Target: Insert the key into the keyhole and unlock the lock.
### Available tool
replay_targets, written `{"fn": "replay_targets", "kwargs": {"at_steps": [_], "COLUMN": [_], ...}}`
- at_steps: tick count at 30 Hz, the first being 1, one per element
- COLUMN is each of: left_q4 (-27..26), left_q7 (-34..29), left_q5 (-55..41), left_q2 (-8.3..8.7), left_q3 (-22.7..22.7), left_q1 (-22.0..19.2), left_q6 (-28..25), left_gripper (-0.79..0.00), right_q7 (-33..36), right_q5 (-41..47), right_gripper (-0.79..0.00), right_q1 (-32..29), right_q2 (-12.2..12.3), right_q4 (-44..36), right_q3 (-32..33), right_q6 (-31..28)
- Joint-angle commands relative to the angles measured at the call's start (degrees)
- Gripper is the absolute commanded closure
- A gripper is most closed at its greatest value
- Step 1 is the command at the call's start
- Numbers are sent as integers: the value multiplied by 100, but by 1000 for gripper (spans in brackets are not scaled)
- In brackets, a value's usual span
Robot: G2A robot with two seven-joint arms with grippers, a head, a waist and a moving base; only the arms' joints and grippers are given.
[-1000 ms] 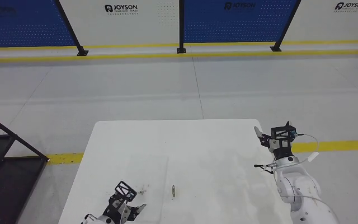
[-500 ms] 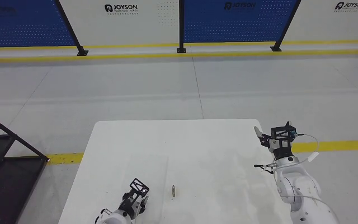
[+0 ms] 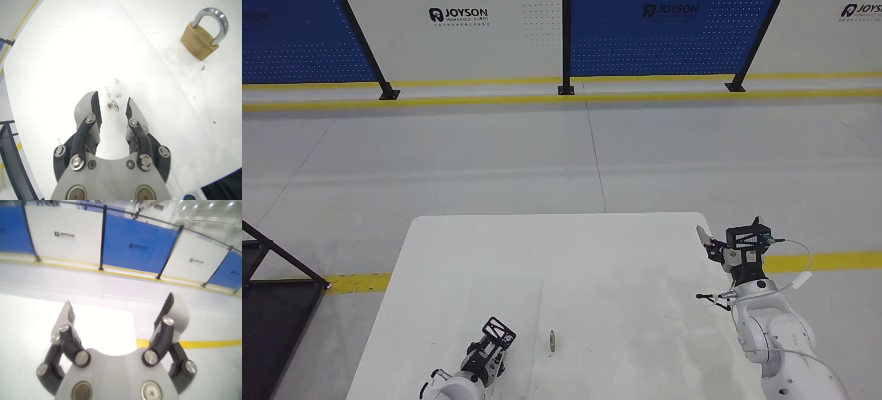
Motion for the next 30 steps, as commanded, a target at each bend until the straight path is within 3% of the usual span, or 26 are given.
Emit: {"fn": "replay_targets", "kwargs": {"at_steps": [1, 6, 10, 12, 30], "left_q4": [33, 71, 74, 77, -259], "left_q7": [-3, -8, 0, 7, -12], "left_q5": [40, 55, 57, 49, -146], "left_q2": [0, -8, -6, -4, 7], "left_q3": [10, 42, 32, 19, -139], "left_q1": [-23, -53, -46, -46, 108], "left_q6": [11, 72, 74, 69, 118], "left_gripper": [-292, -243, -108, 0, 0], "right_q7": [0, 0, 0, 0, 0], "right_q5": [0, 0, 0, 0, 0], "right_gripper": [-785, -785, -785, -785, -785], "right_q1": [0, 0, 0, 0, 0], "right_q2": [0, 0, 0, 0, 0], "right_q4": [0, 0, 0, 0, 0], "right_q3": [0, 0, 0, 0, 0], "right_q6": [0, 0, 0, 0, 0]}}
